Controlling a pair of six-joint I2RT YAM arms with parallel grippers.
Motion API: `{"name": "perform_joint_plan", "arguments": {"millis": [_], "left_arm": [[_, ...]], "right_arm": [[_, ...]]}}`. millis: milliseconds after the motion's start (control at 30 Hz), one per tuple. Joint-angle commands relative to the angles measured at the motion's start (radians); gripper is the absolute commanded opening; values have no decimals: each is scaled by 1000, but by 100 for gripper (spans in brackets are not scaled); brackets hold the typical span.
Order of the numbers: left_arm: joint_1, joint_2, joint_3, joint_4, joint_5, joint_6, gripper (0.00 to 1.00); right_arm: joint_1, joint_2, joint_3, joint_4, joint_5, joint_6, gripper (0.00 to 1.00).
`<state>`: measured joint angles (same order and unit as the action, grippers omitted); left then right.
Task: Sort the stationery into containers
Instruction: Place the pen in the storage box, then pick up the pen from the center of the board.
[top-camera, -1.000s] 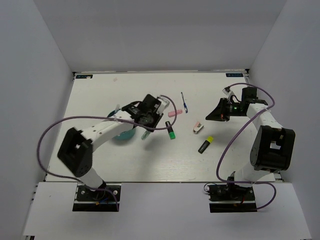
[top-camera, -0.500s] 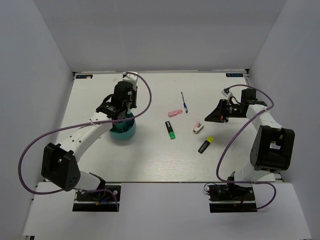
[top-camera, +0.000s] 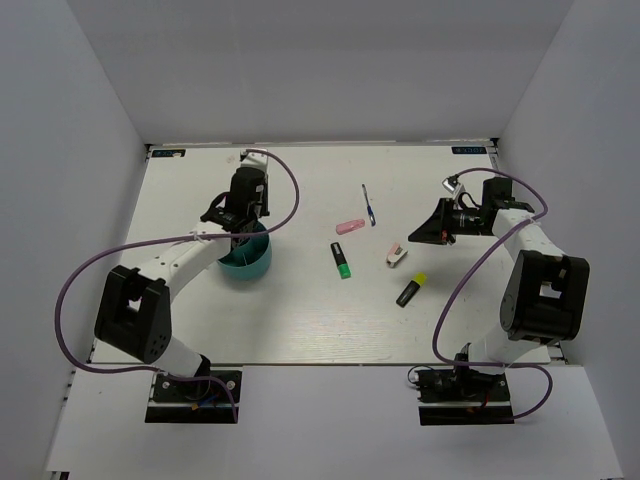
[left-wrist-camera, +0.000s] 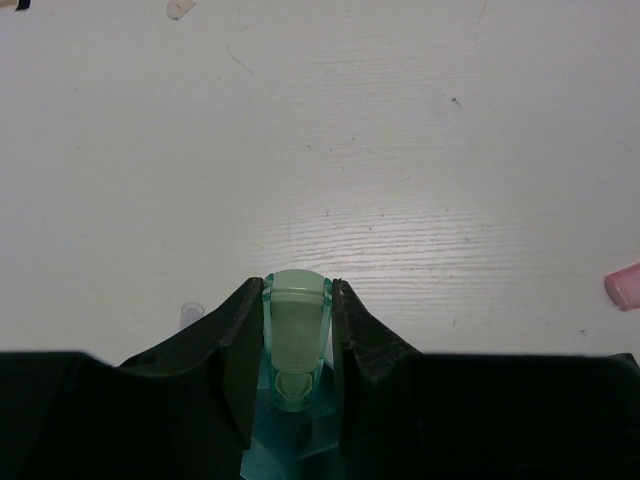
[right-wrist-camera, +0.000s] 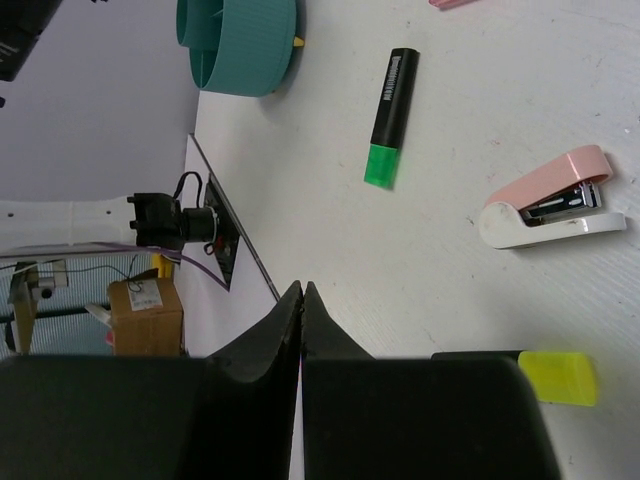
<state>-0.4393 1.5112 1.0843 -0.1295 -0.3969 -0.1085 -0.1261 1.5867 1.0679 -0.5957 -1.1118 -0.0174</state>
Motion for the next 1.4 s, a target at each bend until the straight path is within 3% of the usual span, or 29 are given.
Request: {"name": "perform_joint_plan", "arguments": {"millis": [0,200,333,367,467,500,700,833,867,900,933,967,1067,1100,1167,1267,1300,1367], "left_arm": [[11,-16,-40,47,-10,-28,0],[13,-23,-76,53,-2,-37,1],[13,-31,-99,65,-5,-46,25],[14,-35,-106,67,-6,-46,37],[14,-37,-107,59,-7,-46,47],[13,-42,-107,59,-5,-45,55],[13,-59,-77,30,-5,-31,63],[5,-91,-44,11,7,-33,60],[-5,-97,-37,8,19,-31,55],[-21,-115,-32,5,23,-30,48],[-32,-120,-26,-18,42,-26,30],[-42,-121,15,-31,78,-25,21],[-114,-88,135,-149,199,-52,0],[-140,-36,153,-191,252,-66,0],[-166,6,259,-276,382,-88,10],[-194,170,431,-393,540,-79,56],[-199,281,504,-418,582,-57,63],[-226,378,561,-467,643,-10,69]], "right_arm": [[-10,12,12,-10,-42,-30,0],[-13,22,17,-24,-48,-35,4],[-17,30,18,-23,-54,-39,16],[-14,19,17,-23,-54,-38,18],[-14,24,21,-29,-56,-44,25],[-15,22,23,-32,-56,-47,27],[-14,19,30,-53,-48,-65,30],[-15,18,49,-81,-4,-85,31],[-9,16,61,-87,101,-91,31],[-6,16,66,-90,146,-93,28],[-1,13,76,-87,192,-95,12],[5,12,81,-81,354,-93,1],[11,25,105,-72,481,-96,0],[10,29,107,-72,530,-99,0],[16,24,103,-61,550,-98,5],[19,7,93,-56,590,-114,34],[19,1,89,-56,590,-119,37],[13,-13,81,-53,575,-128,39]]}}
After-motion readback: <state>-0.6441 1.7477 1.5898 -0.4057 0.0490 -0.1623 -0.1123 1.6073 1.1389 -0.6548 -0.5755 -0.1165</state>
